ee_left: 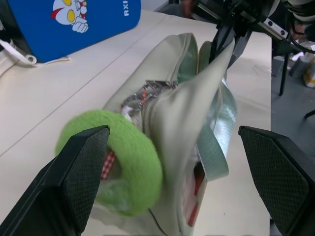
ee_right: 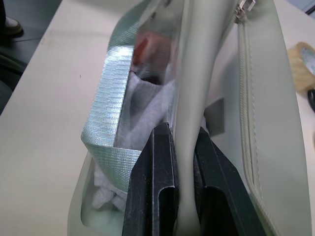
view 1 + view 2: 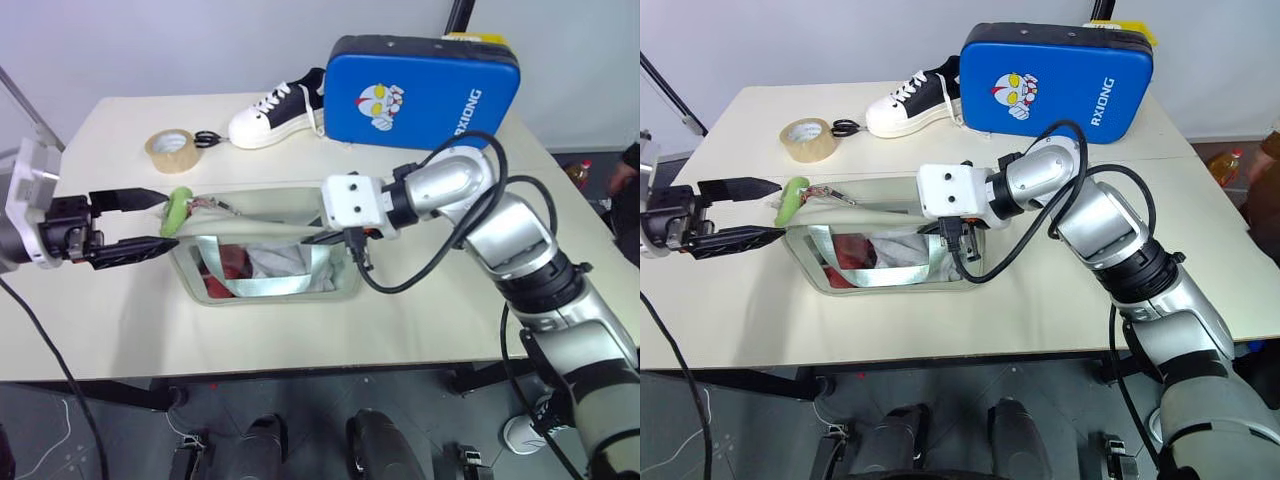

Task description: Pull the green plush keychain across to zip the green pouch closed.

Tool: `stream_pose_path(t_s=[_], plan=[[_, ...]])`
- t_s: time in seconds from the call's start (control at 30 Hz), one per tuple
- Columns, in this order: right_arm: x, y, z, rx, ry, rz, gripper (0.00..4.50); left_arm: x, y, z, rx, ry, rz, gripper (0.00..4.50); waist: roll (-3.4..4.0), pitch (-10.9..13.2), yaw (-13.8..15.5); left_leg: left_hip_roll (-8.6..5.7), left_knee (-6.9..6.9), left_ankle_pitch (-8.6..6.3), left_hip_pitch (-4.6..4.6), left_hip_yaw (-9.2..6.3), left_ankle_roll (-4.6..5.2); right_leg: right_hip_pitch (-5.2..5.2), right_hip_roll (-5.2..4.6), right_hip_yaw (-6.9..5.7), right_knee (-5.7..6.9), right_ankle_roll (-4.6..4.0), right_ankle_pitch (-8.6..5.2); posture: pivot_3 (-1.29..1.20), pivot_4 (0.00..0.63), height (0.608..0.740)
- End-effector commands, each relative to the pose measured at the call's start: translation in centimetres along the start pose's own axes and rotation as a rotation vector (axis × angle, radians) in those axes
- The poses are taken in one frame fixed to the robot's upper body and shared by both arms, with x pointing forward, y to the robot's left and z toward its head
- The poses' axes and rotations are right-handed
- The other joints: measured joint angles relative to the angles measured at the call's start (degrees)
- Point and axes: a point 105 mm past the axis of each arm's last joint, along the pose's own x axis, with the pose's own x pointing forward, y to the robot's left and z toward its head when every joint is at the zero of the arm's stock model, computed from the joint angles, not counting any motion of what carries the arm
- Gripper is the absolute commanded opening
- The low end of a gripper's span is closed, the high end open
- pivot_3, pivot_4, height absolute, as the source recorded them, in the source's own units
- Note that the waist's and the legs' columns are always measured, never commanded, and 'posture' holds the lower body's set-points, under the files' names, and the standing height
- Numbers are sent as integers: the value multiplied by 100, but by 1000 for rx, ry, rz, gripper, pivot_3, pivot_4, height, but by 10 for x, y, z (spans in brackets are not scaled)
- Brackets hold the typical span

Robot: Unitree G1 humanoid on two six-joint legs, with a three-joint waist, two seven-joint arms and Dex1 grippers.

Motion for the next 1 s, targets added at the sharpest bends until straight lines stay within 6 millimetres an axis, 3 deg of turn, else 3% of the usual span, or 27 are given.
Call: stream_pose_path(t_s=[0.03,0.43,0.53,0.77,1.0], plan=[[-12,-12,8,-23,-4,-86,33,-2,-1,9,26,7,-7,4500,0,0,-2,0,0,0,0,0,0,0,0,0,0,0,0,0,150,739],[1,9,5,58,1,-60,33,0,-7,7,9,15,-24,4500,0,0,5,0,1,0,0,-2,0,2,-1,0,0,0,0,0,150,739],[2,14,5,88,4,-51,1062,0,-7,6,6,19,-25,4500,0,0,3,0,1,0,0,-3,0,2,-1,0,0,0,0,0,150,739],[-4,14,10,135,-13,-55,4475,2,-8,5,7,25,-39,4500,0,0,1,1,1,0,1,-3,0,2,0,0,1,0,0,0,150,739],[-32,19,24,174,-62,-22,4475,2,-6,6,12,26,-44,4500,0,0,14,0,1,0,1,-3,0,3,-2,0,0,0,0,0,150,739]])
